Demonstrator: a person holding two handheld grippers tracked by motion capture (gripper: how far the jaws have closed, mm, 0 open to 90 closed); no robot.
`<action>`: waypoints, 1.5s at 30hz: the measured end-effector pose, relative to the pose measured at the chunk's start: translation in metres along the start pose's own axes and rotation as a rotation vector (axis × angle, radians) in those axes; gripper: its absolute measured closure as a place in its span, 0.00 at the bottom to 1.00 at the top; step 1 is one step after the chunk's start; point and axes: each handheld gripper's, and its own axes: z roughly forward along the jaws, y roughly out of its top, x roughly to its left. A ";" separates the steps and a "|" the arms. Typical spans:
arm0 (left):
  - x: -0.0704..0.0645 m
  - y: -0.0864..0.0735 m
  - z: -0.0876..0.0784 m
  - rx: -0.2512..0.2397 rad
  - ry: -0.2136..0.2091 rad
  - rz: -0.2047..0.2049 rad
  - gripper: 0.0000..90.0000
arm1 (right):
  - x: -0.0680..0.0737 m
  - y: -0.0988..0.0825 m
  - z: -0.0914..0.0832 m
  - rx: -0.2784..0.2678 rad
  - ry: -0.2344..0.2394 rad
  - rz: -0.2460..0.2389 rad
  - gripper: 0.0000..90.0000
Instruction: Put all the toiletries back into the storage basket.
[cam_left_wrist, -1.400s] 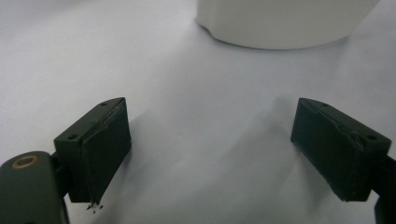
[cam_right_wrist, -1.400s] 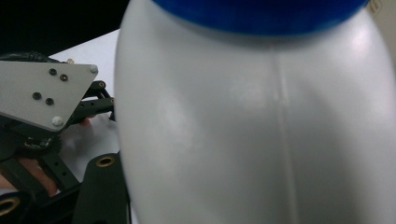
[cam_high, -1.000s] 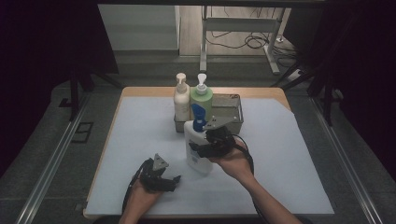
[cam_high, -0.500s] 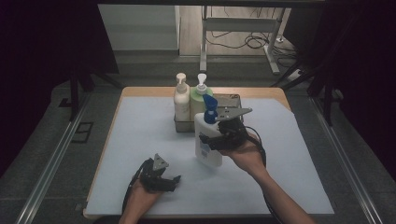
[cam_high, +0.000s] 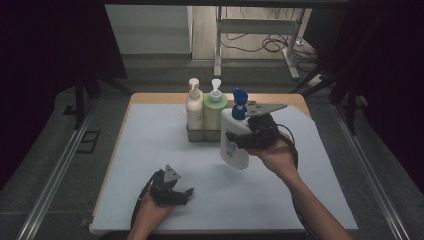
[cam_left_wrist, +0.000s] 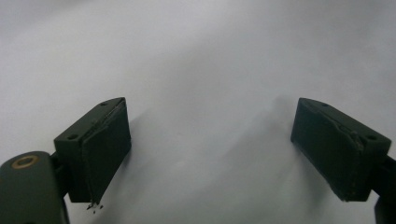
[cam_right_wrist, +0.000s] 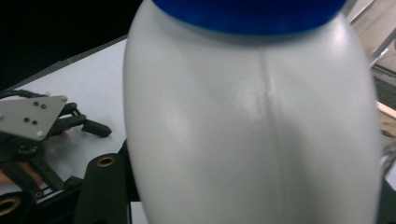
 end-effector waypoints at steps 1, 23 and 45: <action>0.000 0.000 0.000 0.000 0.000 0.000 0.13 | -0.003 0.001 -0.002 -0.001 -0.008 0.001 0.44; 0.000 0.000 0.000 0.000 0.000 -0.001 0.13 | -0.048 0.023 -0.008 -0.017 -0.140 0.047 0.45; 0.000 0.000 0.000 -0.002 0.000 -0.002 0.13 | -0.079 0.038 0.012 -0.056 -0.211 0.084 0.45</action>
